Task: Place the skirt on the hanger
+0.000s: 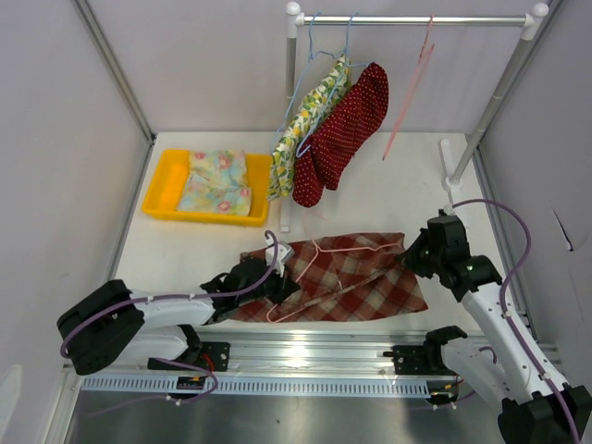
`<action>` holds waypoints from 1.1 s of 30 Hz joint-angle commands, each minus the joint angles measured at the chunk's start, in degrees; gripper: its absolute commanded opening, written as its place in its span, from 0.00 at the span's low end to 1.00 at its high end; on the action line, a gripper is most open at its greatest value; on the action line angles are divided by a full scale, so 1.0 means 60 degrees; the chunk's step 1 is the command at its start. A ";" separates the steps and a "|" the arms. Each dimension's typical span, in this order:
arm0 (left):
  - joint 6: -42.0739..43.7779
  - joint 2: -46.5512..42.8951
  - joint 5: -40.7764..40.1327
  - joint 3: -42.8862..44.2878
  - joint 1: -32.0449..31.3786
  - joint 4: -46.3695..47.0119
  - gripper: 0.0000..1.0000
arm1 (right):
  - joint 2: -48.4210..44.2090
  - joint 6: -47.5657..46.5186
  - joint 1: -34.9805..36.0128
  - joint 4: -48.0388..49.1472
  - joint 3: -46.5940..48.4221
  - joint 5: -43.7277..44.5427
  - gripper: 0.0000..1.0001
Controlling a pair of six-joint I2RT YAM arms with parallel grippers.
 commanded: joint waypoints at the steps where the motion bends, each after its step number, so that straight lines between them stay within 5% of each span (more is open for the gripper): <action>1: 0.0489 -0.0455 -0.1722 0.0059 -0.0095 -0.0563 0.00 | -0.0205 -0.0262 -0.0324 0.0217 0.0431 -0.0294 0.00; 19: 0.0328 -0.0031 -0.5428 0.1187 -0.0754 -0.1604 0.00 | -0.0513 -0.0364 -0.1232 0.0203 -0.0213 -0.0778 0.00; 33: 0.0518 -0.0031 -0.4889 0.1685 0.0652 -0.1971 0.00 | -0.0499 -0.0160 -0.2009 0.0642 -0.1459 -0.1057 0.00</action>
